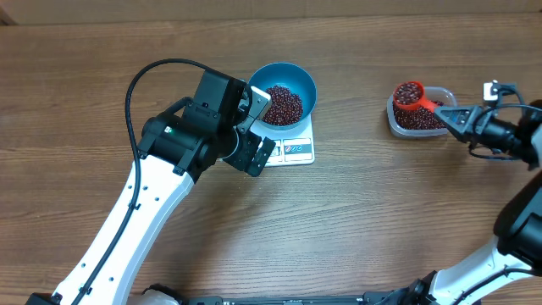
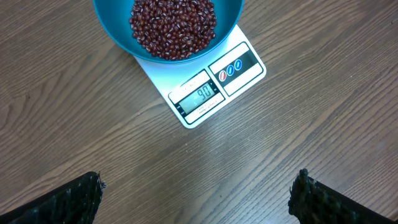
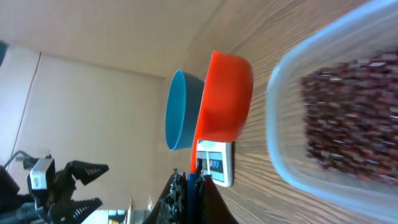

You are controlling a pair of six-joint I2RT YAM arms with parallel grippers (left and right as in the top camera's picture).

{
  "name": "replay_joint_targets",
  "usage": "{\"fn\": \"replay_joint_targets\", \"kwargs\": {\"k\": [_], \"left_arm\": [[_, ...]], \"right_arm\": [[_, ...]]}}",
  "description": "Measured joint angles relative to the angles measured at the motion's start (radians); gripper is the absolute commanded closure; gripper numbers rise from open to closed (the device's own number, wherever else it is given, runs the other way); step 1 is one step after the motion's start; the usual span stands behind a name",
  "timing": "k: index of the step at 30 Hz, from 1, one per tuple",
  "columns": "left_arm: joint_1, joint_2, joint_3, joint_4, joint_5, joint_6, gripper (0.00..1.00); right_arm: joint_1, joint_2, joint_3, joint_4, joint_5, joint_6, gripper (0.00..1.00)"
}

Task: Scoop item into bowl and weigh 150g on scale
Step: 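Carry the scoop left over the blue bowl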

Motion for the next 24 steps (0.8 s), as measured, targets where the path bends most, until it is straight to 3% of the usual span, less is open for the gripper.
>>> {"fn": "replay_joint_targets", "kwargs": {"k": [14, 24], "left_arm": [[0.0, 0.0, 0.0, 0.0, 0.0, 0.0, 0.0], [0.0, 0.0, 0.0, 0.0, 0.0, 0.0, 0.0]], "right_arm": [[0.345, -0.049, 0.179, 0.036, -0.017, 0.051, 0.96], [0.593, -0.05, 0.209, 0.28, 0.14, 0.265, 0.96]]}}
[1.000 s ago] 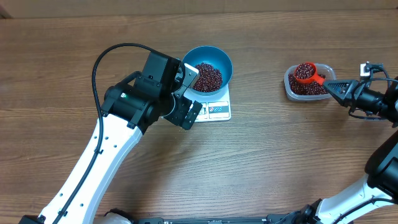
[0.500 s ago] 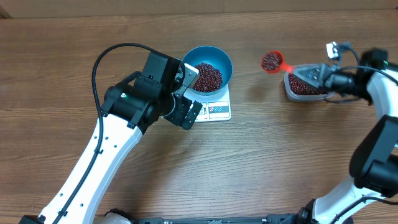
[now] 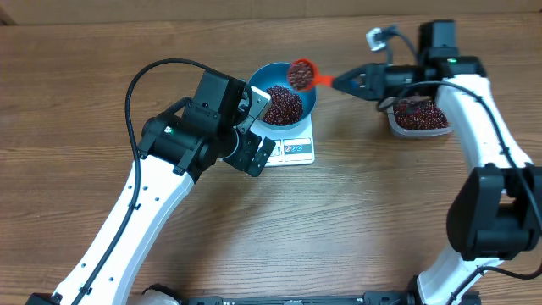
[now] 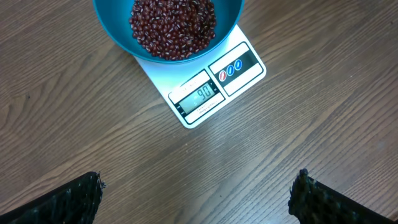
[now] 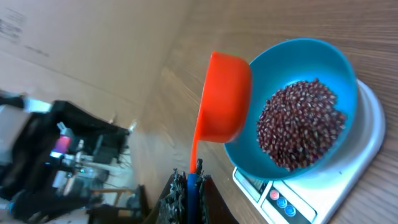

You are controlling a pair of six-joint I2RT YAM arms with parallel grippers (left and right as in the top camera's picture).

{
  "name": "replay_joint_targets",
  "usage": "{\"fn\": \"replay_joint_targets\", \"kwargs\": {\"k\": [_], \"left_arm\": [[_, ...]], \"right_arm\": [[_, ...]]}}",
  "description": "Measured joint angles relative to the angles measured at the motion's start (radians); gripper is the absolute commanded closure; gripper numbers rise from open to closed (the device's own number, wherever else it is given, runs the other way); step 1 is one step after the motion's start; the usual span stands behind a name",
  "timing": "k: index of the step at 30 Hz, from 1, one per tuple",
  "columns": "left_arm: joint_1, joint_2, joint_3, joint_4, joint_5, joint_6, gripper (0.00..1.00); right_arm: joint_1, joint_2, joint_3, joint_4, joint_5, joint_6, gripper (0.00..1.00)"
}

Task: Scoop item into bowl and weigh 150g on scale
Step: 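Carry the scoop left over the blue bowl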

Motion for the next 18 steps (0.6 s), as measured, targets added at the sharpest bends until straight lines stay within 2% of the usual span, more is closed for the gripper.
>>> {"fn": "replay_joint_targets", "kwargs": {"k": [7, 18], "left_arm": [[0.0, 0.0, 0.0, 0.0, 0.0, 0.0, 0.01], [0.0, 0.0, 0.0, 0.0, 0.0, 0.0, 0.0]], "right_arm": [[0.111, 0.0, 0.031, 0.018, 0.212, 0.105, 0.96], [0.157, 0.0, 0.159, -0.089, 0.465, 0.134, 0.96]]}}
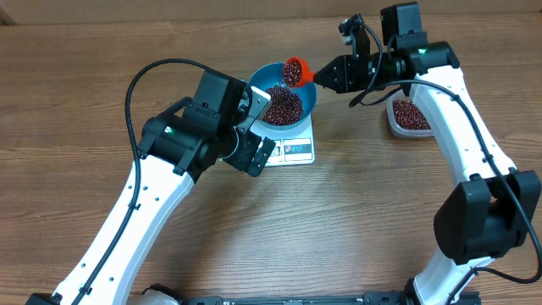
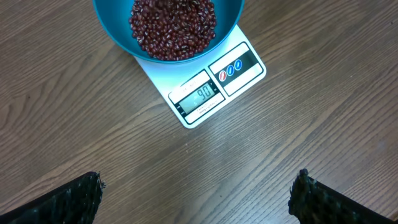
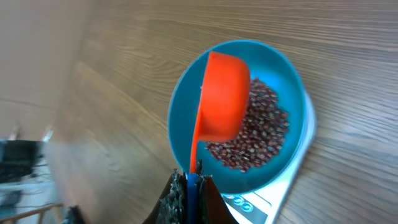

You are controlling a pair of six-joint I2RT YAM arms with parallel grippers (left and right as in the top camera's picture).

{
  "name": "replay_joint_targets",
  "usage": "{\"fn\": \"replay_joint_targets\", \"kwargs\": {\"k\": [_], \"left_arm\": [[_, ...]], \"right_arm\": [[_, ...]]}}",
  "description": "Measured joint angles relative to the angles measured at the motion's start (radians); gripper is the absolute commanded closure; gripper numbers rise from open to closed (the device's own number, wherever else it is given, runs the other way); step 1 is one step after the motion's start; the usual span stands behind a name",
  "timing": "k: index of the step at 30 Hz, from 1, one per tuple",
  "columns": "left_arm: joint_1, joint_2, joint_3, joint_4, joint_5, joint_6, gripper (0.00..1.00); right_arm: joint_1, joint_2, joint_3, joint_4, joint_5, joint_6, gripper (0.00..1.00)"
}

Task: Scoop item into bowl and weigh 150g on scale
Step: 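Carry the scoop left over the blue bowl, then tip the scoop to pour beans into the blue bowl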

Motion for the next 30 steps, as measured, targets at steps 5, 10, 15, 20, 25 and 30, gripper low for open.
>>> {"fn": "replay_joint_targets", "kwargs": {"k": [5, 10, 15, 20, 25, 30], "left_arm": [[0.0, 0.0, 0.0, 0.0, 0.0, 0.0, 0.0], [0.0, 0.0, 0.0, 0.0, 0.0, 0.0, 0.0], [0.0, 0.0, 0.0, 0.0, 0.0, 0.0, 0.0], [0.0, 0.0, 0.0, 0.0, 0.0, 0.0, 0.0], [0.0, 0.0, 0.0, 0.0, 0.0, 0.0, 0.0], [0.0, 0.0, 0.0, 0.0, 0.0, 0.0, 0.0]], "right_arm": [[0.057, 0.0, 0.019, -0.042, 0.113, -0.021, 0.96], [0.122, 0.0, 0.019, -0.061, 0.23, -0.033, 0.96], [0.138, 0.0, 0.019, -0.061, 0.289, -0.037, 0.96], [0.135, 0.0, 0.019, -0.06, 0.312, -0.041, 0.96], [0.135, 0.0, 0.019, -0.061, 0.316, -0.041, 0.96], [0.135, 0.0, 0.019, -0.061, 0.323, -0.043, 0.97]]}}
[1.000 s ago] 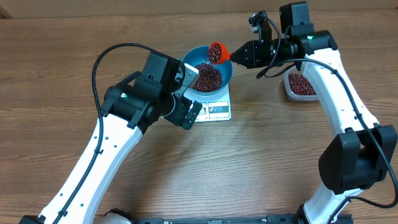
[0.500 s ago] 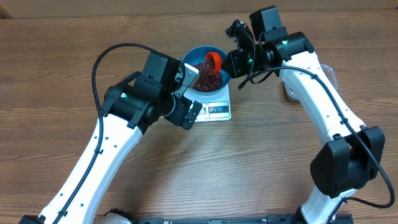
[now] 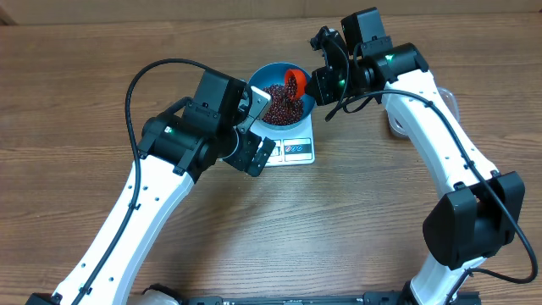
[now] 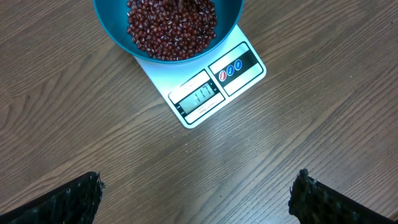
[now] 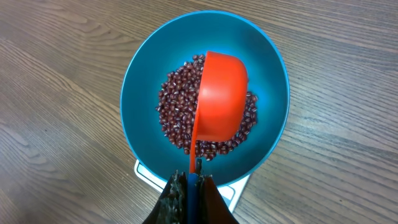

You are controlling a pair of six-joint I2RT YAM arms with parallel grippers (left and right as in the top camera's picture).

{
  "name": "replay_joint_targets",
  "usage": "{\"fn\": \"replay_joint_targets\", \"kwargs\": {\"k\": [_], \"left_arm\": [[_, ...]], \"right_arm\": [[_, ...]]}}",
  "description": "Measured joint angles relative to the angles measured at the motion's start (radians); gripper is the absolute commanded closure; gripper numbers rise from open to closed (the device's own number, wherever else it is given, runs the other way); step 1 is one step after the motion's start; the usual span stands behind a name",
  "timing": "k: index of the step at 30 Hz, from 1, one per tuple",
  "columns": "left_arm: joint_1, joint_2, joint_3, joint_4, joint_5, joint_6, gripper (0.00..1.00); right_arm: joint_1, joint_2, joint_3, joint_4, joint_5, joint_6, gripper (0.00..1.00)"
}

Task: Scoop item into bowl and weigh 150g on scale
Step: 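Tip the scoop to pour beans into the blue bowl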

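A blue bowl (image 5: 140,81) of red beans (image 5: 177,109) stands on a white scale (image 4: 233,65). The scale's display (image 4: 200,96) shows a blurred number that looks like 111. My right gripper (image 5: 191,180) is shut on the handle of an orange scoop (image 5: 221,87). The scoop is tipped mouth-down over the beans in the middle of the bowl (image 3: 264,71). My left gripper (image 4: 196,193) hangs open above bare wood just in front of the scale, holding nothing.
A clear container (image 3: 393,127) of beans sits on the table to the right of the scale, mostly hidden under my right arm. My left arm lies over the table's left half. The wood tabletop (image 3: 364,220) stretches in front.
The scoop was at the bowl's far rim with beans in it and is now tipped over the bowl's middle. The display read 90 and now reads about 111. The left gripper has not moved.
My right gripper held the filled scoop over the clear container at the right. Then the scoop was near the bowl's rim, then over the bowl with the scale at 90. Now it is tipped over the beans and the reading is higher.
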Motion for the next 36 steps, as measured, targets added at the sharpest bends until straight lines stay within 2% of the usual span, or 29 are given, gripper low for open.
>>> {"fn": "replay_joint_targets", "kwargs": {"k": [11, 21, 36], "left_arm": [[0.0, 0.0, 0.0, 0.0, 0.0, 0.0, 0.0], [0.0, 0.0, 0.0, 0.0, 0.0, 0.0, 0.0], [0.0, 0.0, 0.0, 0.0, 0.0, 0.0, 0.0]], "right_arm": [[0.021, -0.021, 0.0, 0.004, 0.031, -0.027, 0.96], [0.092, -0.075, 0.0, 0.004, 0.154, -0.076, 0.96], [0.093, -0.075, 0.0, 0.004, 0.19, -0.084, 0.97]]}}
